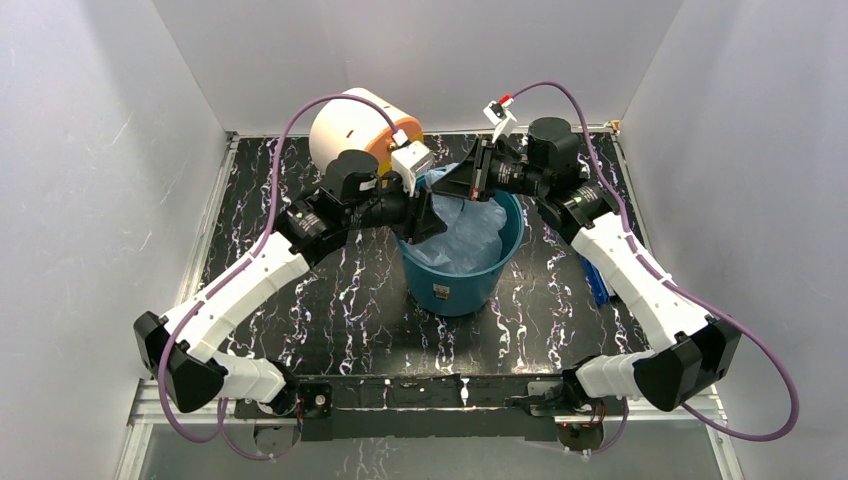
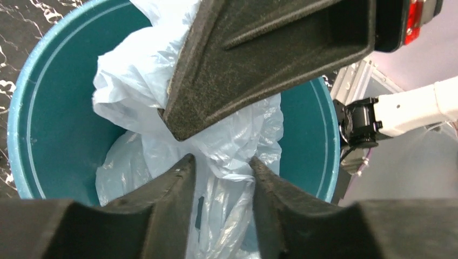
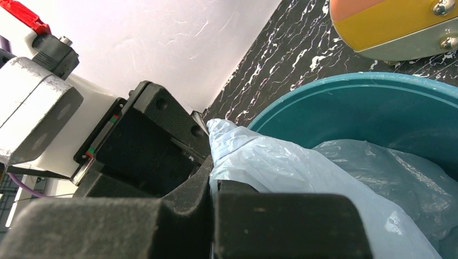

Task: Put the trash bags into the trash bin
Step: Place the trash bag in the trash bin.

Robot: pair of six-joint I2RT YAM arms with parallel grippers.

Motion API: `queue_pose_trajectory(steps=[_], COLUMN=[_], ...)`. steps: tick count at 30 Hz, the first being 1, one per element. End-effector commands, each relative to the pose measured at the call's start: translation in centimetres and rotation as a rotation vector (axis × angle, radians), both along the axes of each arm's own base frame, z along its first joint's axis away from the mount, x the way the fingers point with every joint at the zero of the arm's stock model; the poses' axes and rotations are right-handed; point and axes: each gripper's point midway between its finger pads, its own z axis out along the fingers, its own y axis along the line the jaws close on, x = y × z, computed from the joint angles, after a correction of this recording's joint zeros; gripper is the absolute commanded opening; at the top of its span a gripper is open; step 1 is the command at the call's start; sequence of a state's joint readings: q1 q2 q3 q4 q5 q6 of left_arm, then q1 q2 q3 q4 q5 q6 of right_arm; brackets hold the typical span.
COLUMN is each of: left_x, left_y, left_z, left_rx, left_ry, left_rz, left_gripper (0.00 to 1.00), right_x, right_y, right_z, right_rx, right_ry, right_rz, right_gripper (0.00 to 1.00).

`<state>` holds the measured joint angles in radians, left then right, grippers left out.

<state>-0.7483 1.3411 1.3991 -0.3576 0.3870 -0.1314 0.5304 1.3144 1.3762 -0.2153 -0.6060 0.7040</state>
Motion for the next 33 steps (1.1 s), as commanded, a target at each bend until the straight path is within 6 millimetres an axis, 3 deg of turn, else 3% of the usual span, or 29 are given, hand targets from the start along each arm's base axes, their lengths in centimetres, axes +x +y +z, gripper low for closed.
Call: queue_pose_trajectory(steps=[1, 4, 8, 14, 18, 23, 28, 33], left_x=[0.5, 0.2, 0.3, 1.1, 1.7, 0.1, -0.5, -0.6], left_y=[-0.5, -0.9, 0.0, 2.0, 2.8, 1.2, 0.5, 0.8], left_z=[4.1, 4.6, 4.1, 4.2, 3.9, 4.9, 3.5, 4.8], left_rx=[-0.182, -0.220, -0.183, -0.164, -0.147, -0.188, -0.139, -0.178], left_ry=[-0.069, -0.058, -0.068, -0.104, -0.109, -0.114, -0.069, -0.097], left_rz=[0.059, 0.039, 0.073, 0.184, 0.242, 0.104, 0.040, 0.050], left_gripper=[0.33, 0.16, 0.02, 0.00, 0.00, 0.12, 0.23, 0.45], right_x=[-0.3, 0.1, 0.7, 0.2, 0.0, 0.1, -0.9, -0.6], right_y=[-0.5, -1.0, -1.9, -2.3, -2.5, -2.6, -1.7, -1.8], right_z=[2.0, 1.6, 1.2, 1.2, 1.3, 1.4, 3.0, 2.9], right_rx=[0.038, 0.018, -0.019, -0.040, -0.051, -0.053, 0.039, 0.054], right_ry=[-0.078, -0.081, -0.095, -0.103, -0.115, -0.119, -0.127, -0.117], right_rz=[-0.014, -0.058, -0.127, -0.116, -0.119, -0.121, -0.050, -0.075], right_gripper=[0.08, 0.13, 0.25, 0.42, 0.39, 0.38, 0.42, 0.17])
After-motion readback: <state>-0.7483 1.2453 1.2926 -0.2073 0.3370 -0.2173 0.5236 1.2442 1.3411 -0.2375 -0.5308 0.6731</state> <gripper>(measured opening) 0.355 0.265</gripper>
